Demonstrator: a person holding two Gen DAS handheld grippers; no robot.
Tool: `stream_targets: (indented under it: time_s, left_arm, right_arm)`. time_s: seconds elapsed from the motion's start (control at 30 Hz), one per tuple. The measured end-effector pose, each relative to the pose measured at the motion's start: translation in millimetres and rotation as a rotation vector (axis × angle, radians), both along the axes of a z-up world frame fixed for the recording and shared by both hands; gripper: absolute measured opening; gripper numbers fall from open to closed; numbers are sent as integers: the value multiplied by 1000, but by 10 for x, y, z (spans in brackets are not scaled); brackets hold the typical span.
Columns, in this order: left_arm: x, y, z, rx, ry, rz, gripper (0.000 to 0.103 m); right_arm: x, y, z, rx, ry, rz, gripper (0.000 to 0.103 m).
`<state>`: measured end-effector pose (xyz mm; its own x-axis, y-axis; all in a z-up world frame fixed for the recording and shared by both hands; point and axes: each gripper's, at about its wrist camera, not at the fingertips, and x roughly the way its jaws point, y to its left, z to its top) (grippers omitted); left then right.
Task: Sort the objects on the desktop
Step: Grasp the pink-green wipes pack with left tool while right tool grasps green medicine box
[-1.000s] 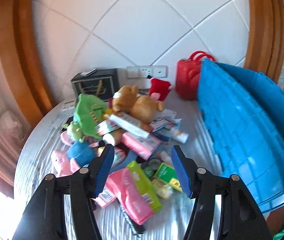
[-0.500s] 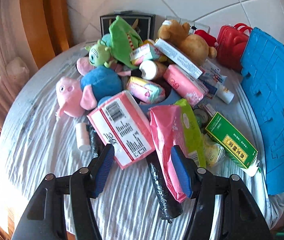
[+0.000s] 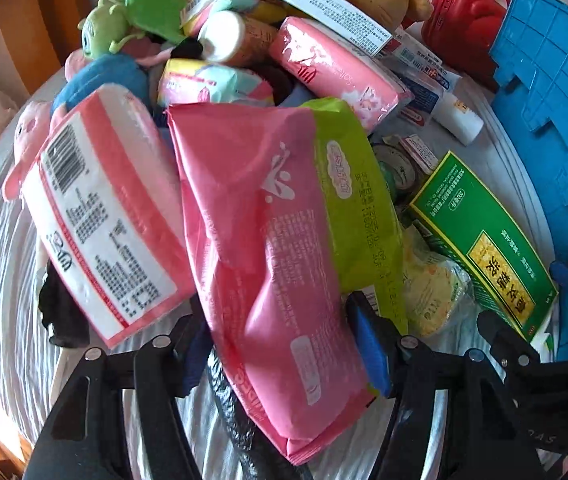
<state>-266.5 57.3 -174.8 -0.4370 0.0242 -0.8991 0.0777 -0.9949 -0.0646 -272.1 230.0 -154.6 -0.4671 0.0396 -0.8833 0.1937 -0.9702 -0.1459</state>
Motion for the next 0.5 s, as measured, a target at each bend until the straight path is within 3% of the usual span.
stream_targets:
  time_s: [0.17, 0.23, 0.3, 0.33, 0.4, 0.43, 0.5]
  left_arm:
    - [-180, 93, -87, 83, -6, -55, 64]
    - [-200, 61, -94, 136, 1, -59, 52]
    - [-159, 54, -21, 143, 29, -79, 34]
    - [-130, 61, 31, 134, 44, -94, 31]
    - [-56, 67, 161, 135, 79, -119, 18]
    - [-21, 67, 239, 143, 101, -128, 15]
    - [27, 95, 375, 120, 133, -142, 12]
  right_arm:
    - [-142, 43, -208, 20, -39, -29, 103]
    - [-187, 81, -218, 17, -25, -47, 103]
    - [-229, 126, -208, -9, -30, -62, 103]
    - [-241, 148, -198, -31, -36, -67, 103]
    - [-226, 176, -157, -57, -34, -85, 93]
    - [-208, 175, -135, -61, -32, -91, 68]
    - [-172, 171, -73, -66, -23, -101, 60]
